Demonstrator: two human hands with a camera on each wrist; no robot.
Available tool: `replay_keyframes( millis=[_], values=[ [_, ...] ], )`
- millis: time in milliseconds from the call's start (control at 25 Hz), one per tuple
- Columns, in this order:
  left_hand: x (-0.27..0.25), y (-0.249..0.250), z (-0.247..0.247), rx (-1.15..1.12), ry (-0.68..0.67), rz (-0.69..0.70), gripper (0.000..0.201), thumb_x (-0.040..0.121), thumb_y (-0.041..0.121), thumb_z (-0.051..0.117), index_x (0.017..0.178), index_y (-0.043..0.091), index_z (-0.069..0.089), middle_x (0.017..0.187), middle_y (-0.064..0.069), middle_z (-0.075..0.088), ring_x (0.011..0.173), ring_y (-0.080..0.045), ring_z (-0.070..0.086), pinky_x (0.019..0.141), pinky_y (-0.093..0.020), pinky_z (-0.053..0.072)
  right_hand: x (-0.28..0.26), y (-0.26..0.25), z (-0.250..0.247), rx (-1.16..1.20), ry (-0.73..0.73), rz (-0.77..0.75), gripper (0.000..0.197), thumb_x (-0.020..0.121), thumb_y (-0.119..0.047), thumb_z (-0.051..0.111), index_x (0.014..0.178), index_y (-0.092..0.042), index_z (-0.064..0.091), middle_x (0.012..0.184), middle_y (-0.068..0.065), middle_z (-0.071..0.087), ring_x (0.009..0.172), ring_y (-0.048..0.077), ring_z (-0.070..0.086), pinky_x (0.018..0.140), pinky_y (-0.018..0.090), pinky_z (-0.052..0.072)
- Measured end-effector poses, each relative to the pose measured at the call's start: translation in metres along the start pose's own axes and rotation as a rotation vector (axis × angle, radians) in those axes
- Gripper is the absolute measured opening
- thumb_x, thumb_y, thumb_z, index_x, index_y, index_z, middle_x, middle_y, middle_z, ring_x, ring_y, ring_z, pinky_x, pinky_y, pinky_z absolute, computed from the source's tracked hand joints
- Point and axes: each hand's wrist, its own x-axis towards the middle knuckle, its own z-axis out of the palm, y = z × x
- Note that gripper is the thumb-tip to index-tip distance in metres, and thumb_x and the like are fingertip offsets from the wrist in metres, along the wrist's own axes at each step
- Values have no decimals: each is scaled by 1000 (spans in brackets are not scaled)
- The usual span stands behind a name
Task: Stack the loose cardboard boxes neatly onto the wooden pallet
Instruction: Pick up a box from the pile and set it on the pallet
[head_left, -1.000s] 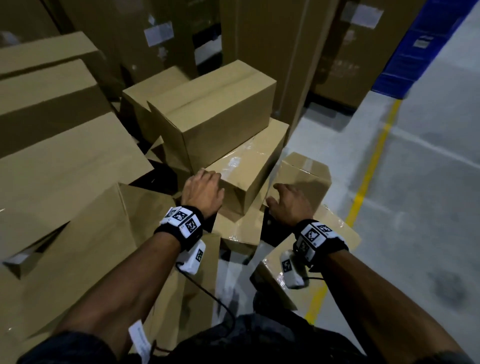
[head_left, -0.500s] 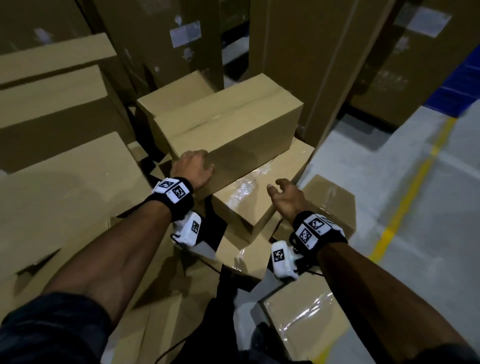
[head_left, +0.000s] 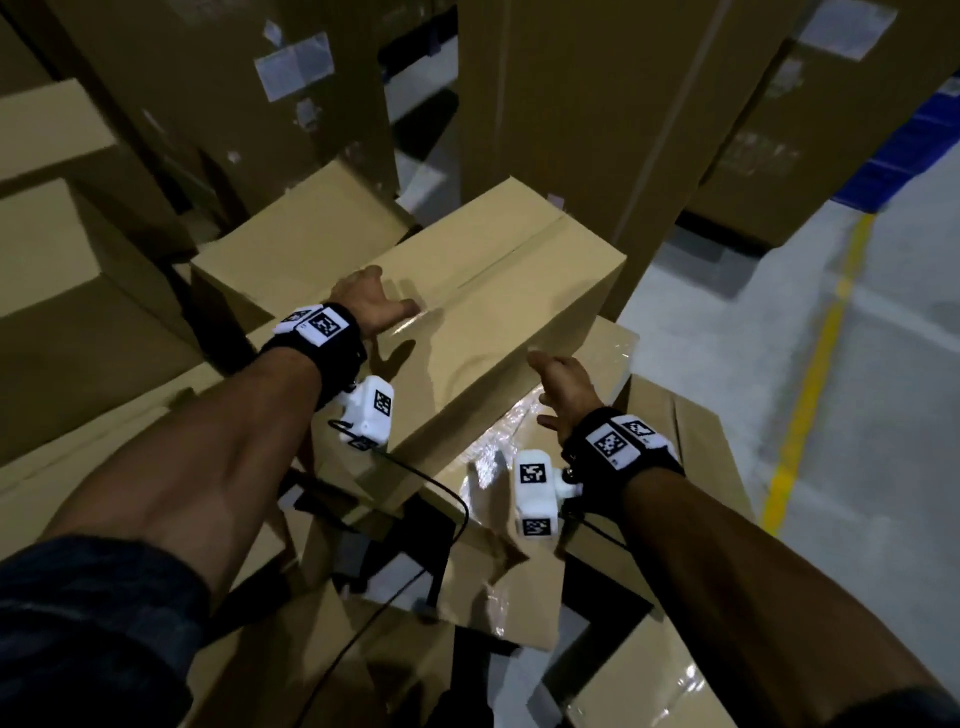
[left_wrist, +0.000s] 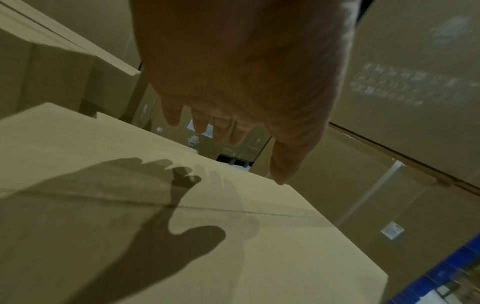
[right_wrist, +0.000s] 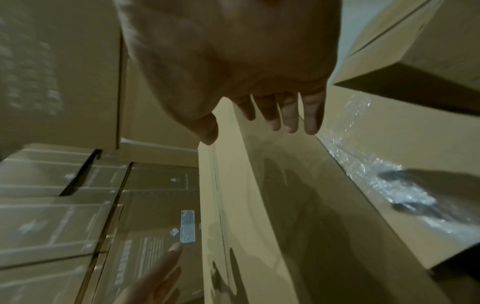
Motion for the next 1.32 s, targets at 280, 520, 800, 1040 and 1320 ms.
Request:
replay_keyframes(
  millis=[280,520,800,1040,1320],
  values=[
    [86,-21,8,-10,-99,-60,95,68,69,73,137,9,47,139,-16,54,125,-36,52,104,-44,44,52,-14,44,146,-29,148,81,92,-47,68,154,-15,26,159,13,33,138,43,38,102,58,40],
    [113,-24,15,-60,-163,-77,110,61,70,78,144,8,39,143,-15,51,126,-34,51,105,-43,43,72,-6,54,129,56,201,77,96,-47,62,154,-19,21,153,14,39,131,42,47,96,54,48],
    [109,4,14,-82,-215,-18,107,71,55,82,150,8,27,148,-15,45,132,-34,46,109,-42,39,68,14,35,180,95,161,75,99,-41,59,157,-29,14,155,7,39,129,36,50,102,62,43],
    [95,26,16,-129,-234,55,114,63,48,90,145,8,22,142,-11,46,129,-33,46,104,-43,42,75,54,25,232,188,54,89,75,-44,52,144,-65,-1,154,-1,42,130,36,50,107,65,37],
    [66,33,22,-100,-210,237,99,71,47,85,151,28,30,142,-3,51,128,-29,48,97,-29,35,49,53,38,556,257,-61,89,92,-21,59,157,-47,3,160,6,32,140,32,41,117,54,33]
  ],
)
